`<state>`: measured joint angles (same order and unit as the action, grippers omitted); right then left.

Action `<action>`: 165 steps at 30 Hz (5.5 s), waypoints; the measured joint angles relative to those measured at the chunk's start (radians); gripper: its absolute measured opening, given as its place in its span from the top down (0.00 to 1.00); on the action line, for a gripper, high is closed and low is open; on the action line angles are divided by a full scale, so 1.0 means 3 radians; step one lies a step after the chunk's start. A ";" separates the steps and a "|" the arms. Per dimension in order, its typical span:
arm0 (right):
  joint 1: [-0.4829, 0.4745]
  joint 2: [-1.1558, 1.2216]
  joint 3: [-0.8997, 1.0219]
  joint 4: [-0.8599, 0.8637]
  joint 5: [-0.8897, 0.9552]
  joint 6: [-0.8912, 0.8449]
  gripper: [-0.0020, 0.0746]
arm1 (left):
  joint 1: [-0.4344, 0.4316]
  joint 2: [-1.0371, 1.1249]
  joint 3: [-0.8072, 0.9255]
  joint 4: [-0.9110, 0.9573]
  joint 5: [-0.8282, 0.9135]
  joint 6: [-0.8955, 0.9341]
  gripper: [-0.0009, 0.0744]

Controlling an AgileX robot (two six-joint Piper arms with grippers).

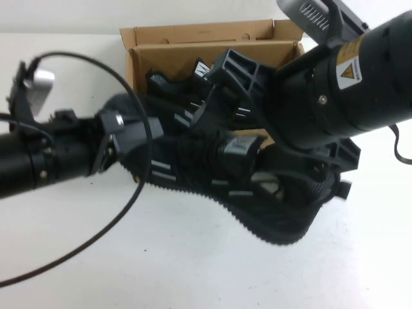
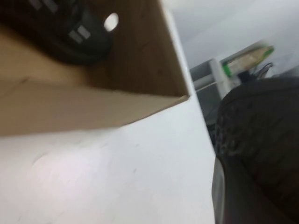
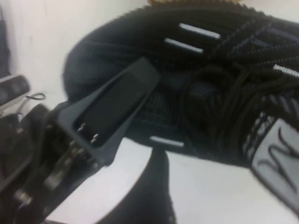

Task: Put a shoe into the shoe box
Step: Hand over the shoe, then place the shoe in the shoe box

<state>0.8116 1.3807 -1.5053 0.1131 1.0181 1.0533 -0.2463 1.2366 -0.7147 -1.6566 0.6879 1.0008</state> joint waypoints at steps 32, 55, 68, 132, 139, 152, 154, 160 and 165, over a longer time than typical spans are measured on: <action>-0.0012 0.0151 0.0000 -0.0018 -0.0729 -0.0297 0.97 | 0.0037 -0.0108 -0.0233 -0.0061 0.0221 -0.0059 0.66; -0.0006 0.0038 0.0000 -0.0258 -0.0534 -0.0305 0.97 | 0.0019 -0.0116 -0.0253 0.0262 -0.0041 -0.0067 0.10; -0.0204 -0.0062 0.0000 -0.0576 -0.0219 -0.0327 0.97 | 0.0019 -0.0116 -0.0253 0.0280 -0.0531 0.0103 0.10; -0.1609 0.2113 -0.0798 0.2763 -0.0509 -0.4821 0.97 | 0.0019 -0.1842 -0.0253 0.5312 0.0194 -0.3354 0.99; -0.1609 0.2155 -0.0798 0.2763 -0.0384 -0.4821 0.97 | 0.0019 -0.1842 -0.0253 0.5312 0.0194 -0.3360 0.99; -0.1592 0.2324 -0.0802 0.2794 -0.0329 -0.4821 0.97 | 0.0019 -0.1842 -0.0253 0.5307 0.0194 -0.3409 0.99; -0.1575 0.2363 -0.0802 0.2815 -0.0329 -0.4821 0.97 | 0.0019 -0.1842 -0.0253 0.5299 0.0194 -0.3415 0.99; -0.1535 0.2415 -0.0802 0.2854 -0.0355 -0.4821 0.97 | 0.0019 -0.1842 -0.0253 0.5286 0.0195 -0.3421 0.99; -0.1535 0.2415 -0.0802 0.2860 -0.0360 -0.4821 0.82 | 0.0019 -0.1842 -0.0253 0.5286 0.0229 -0.3421 0.99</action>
<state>0.3510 2.1051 -1.7460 0.9711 0.9101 -0.3929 -0.2406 0.6841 -0.7907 -0.0708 0.7567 -0.0255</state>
